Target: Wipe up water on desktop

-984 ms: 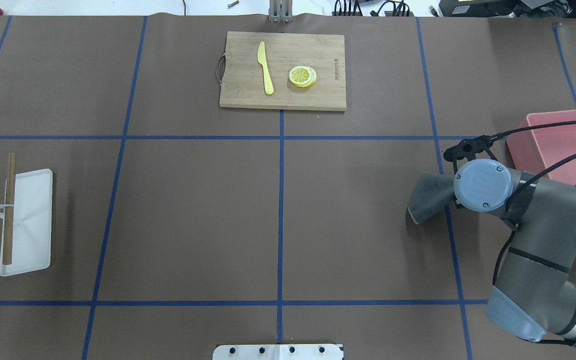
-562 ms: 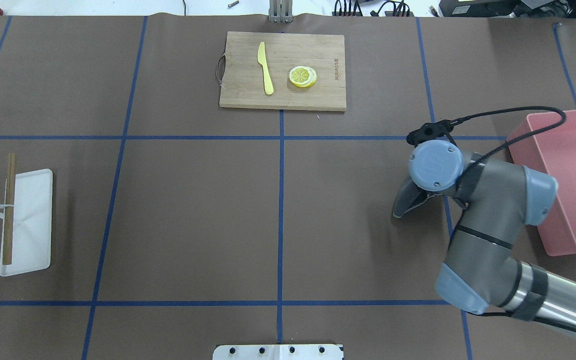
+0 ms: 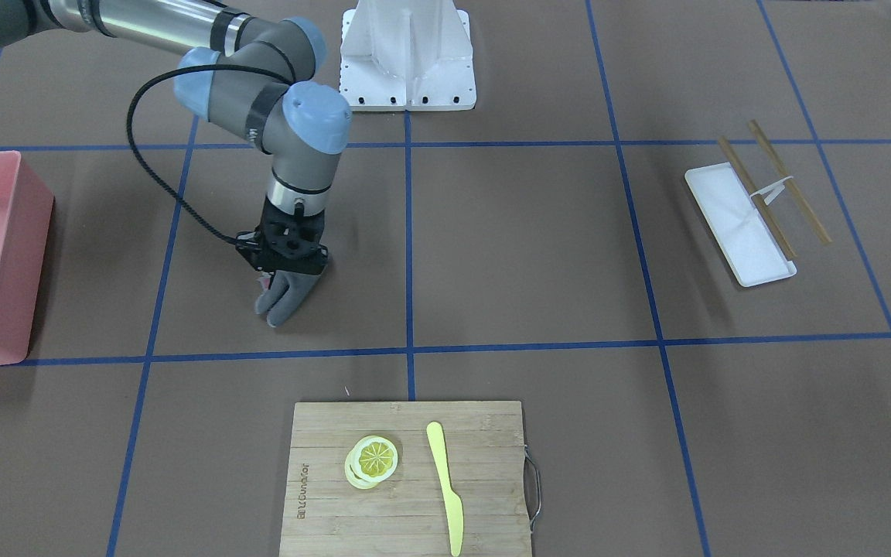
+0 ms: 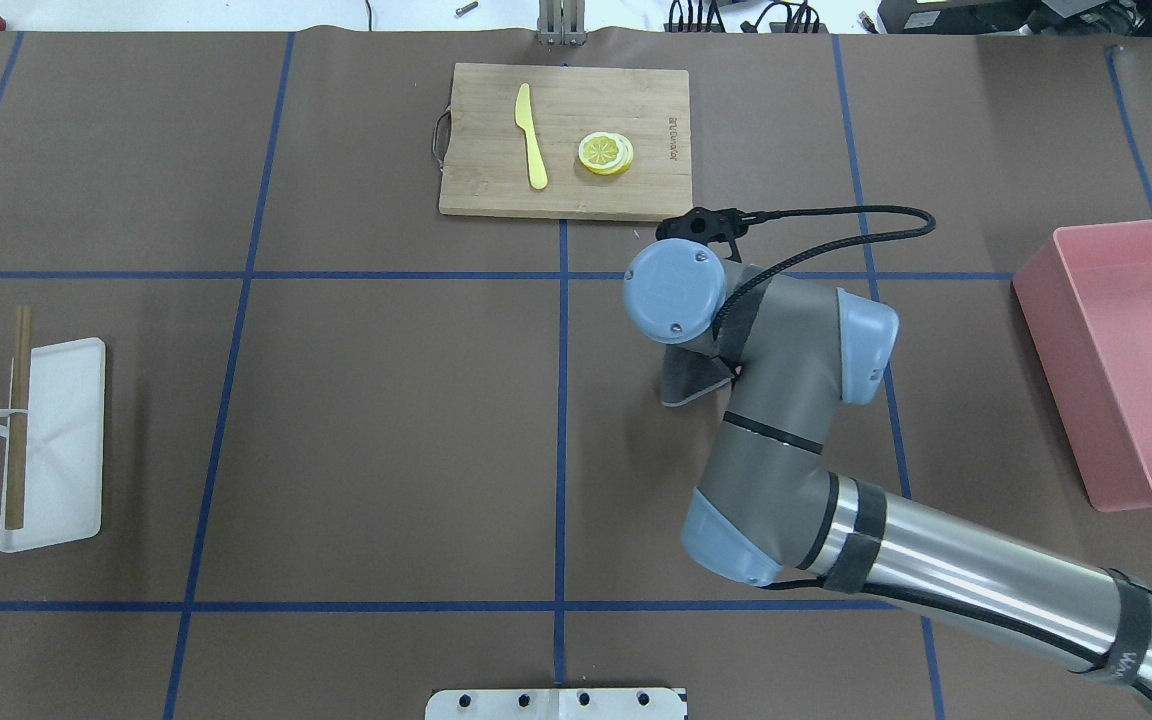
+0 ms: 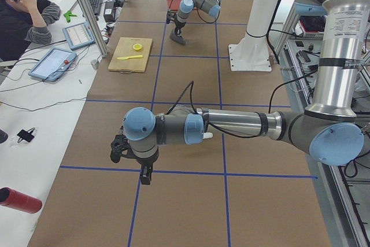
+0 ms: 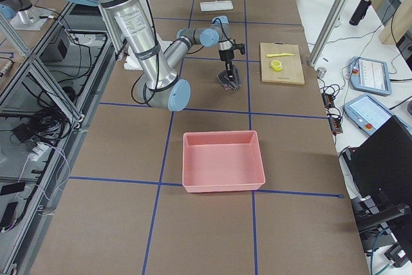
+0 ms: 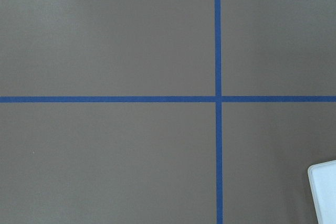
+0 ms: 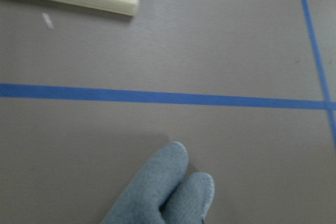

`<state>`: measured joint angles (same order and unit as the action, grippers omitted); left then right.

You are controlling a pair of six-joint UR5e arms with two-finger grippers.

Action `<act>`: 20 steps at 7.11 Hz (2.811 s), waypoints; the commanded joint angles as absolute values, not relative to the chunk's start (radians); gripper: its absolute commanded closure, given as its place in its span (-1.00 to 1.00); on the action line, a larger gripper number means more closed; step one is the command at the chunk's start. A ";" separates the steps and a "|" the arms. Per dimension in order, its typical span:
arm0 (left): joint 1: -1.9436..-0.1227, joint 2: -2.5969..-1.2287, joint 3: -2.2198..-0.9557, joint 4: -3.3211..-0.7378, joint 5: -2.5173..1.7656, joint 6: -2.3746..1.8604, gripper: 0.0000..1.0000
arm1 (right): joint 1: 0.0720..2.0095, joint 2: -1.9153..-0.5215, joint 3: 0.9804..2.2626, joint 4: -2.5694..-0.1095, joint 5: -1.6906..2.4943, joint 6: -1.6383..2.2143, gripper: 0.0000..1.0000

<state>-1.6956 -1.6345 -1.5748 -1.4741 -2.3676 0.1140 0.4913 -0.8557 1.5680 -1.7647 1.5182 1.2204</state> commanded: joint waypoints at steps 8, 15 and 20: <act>-1.621 -1.634 -1.577 -1.546 -2.367 -0.034 -0.96 | 0.684 -1.220 2.065 -1.800 1.680 0.897 1.00; -1.614 -1.634 -1.577 -1.551 -2.368 -0.034 -0.96 | 1.317 -1.846 2.306 -1.796 2.087 -0.120 1.00; -1.612 -1.634 -1.574 -1.560 -2.370 -0.034 -0.96 | 1.407 -1.922 1.988 -1.373 2.121 -0.139 1.00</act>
